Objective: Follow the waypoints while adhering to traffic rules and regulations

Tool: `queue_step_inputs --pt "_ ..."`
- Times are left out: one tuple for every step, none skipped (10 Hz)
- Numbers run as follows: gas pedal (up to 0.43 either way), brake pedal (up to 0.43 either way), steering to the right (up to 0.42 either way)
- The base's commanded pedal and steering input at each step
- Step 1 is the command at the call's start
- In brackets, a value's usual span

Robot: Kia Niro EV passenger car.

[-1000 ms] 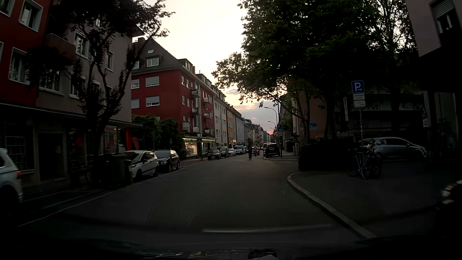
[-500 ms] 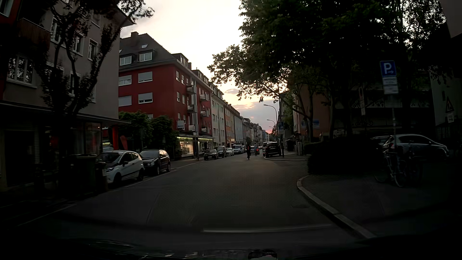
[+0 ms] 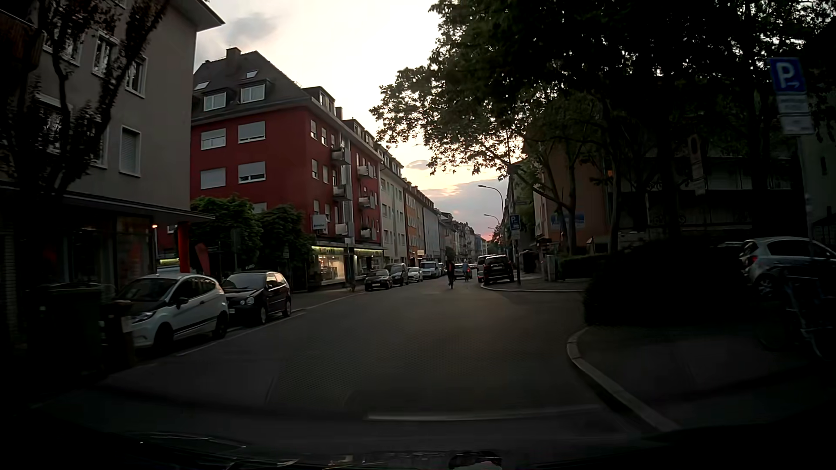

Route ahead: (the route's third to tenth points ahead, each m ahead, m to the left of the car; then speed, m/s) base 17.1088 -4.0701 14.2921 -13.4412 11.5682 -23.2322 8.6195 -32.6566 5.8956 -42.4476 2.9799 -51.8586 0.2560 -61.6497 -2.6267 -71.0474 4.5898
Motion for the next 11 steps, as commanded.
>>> queue_step_inputs --pt "0.000 0.134 -0.004" --pt "0.000 0.146 -0.004" --pt "0.000 0.146 -0.004" --pt "0.000 0.146 -0.004" --pt "0.000 0.146 -0.003" --pt "0.000 0.146 -0.003" --pt "0.000 0.146 -0.003" --pt "0.000 0.146 -0.003" --pt "0.000 0.152 0.000" --pt "0.000 0.152 0.004" --pt "0.000 0.159 0.008"
